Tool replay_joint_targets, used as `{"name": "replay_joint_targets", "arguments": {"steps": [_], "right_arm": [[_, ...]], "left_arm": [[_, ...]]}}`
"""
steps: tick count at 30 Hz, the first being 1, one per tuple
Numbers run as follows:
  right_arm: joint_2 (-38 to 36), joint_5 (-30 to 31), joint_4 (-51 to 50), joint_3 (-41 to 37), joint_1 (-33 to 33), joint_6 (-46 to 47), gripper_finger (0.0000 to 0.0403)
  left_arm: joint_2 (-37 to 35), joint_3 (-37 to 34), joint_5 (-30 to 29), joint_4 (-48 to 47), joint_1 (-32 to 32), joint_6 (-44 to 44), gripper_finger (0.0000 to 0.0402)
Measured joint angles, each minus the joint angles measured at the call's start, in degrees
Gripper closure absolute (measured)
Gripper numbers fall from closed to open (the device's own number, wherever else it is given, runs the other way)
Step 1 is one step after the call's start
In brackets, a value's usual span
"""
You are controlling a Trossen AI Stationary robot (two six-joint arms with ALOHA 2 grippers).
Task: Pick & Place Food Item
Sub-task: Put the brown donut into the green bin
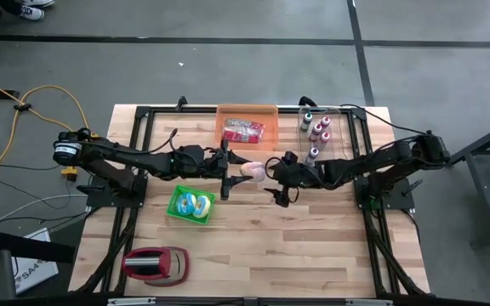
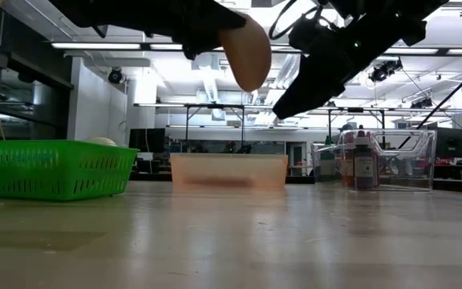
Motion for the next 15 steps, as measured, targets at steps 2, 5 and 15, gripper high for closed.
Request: {"name": "replay_joint_targets", "arguments": {"steps": [2,5,15], "right_arm": [[-0.1,2.5,0.0,0.0,0.0,-0.1,0.005],[-0.3,5.2,0.1,0.0,0.0,-0.1,0.005],[-0.3,4.3,0.0,0.0,0.0,-0.1,0.005]], "left_arm": [[0.0,0.0,-0.8,-0.6,0.0,0.0,0.0193],[0.0,0.0,-0.8,-0.9,0.0,0.0,0.0193],[0.0,0.0,-0.8,-1.3,-0.1,-1.4,0.0193]]}}
